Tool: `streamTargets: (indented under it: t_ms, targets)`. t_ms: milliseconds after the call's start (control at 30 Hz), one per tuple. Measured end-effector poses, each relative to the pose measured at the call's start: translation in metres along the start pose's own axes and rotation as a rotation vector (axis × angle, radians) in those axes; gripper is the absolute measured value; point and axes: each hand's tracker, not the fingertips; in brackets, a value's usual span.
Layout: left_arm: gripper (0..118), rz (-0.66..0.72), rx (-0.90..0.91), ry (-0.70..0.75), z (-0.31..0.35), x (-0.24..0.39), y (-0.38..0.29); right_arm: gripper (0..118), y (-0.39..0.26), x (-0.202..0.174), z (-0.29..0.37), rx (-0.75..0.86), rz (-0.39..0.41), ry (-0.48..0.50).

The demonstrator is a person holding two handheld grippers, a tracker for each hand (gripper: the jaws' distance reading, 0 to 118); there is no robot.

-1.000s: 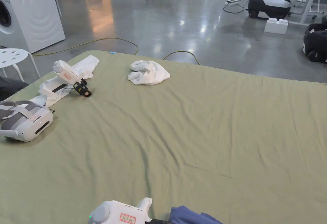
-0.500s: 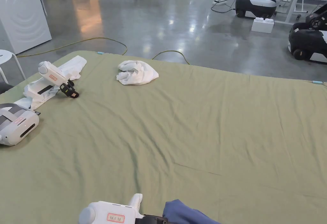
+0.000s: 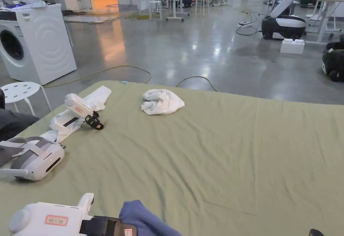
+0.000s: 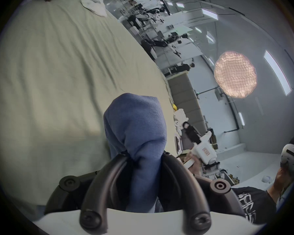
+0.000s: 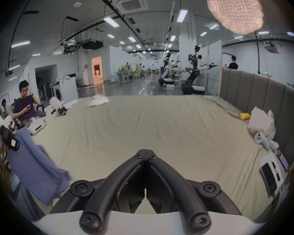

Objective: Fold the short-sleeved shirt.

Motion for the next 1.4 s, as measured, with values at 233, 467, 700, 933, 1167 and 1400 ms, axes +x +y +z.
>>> streamTargets:
  t_ms: [233, 467, 700, 933, 1167, 1400]
  targets:
    - [25, 0.051, 0.007, 0.226, 0.093, -0.041, 0.035, 0, 0.031, 0.037, -0.009, 0.058, 0.004, -0.086]
    - [25, 0.171, 0.037, 0.505, 0.130, -0.067, 0.048, 0, 0.027, 0.057, -0.007, 0.037, -0.018, -0.136]
    - [47, 0.169, 0.032, 0.659, 0.129, -0.072, 0.052, 0, 0.018, 0.057, -0.005, 0.003, -0.010, -0.137]
    - [65, 0.044, 0.253, 0.771, 0.169, -0.035, 0.066, 0, 0.020, 0.058, -0.006, 0.008, -0.009, -0.130]
    - [65, -0.191, 0.313, 0.718, 0.096, 0.033, 0.040, 0, 0.023, 0.052, -0.006, 0.023, -0.016, -0.115]
    - [63, -0.406, 0.426, 0.671, -0.028, 0.077, 0.004, 0, 0.029, 0.044, -0.006, 0.049, -0.012, -0.108]
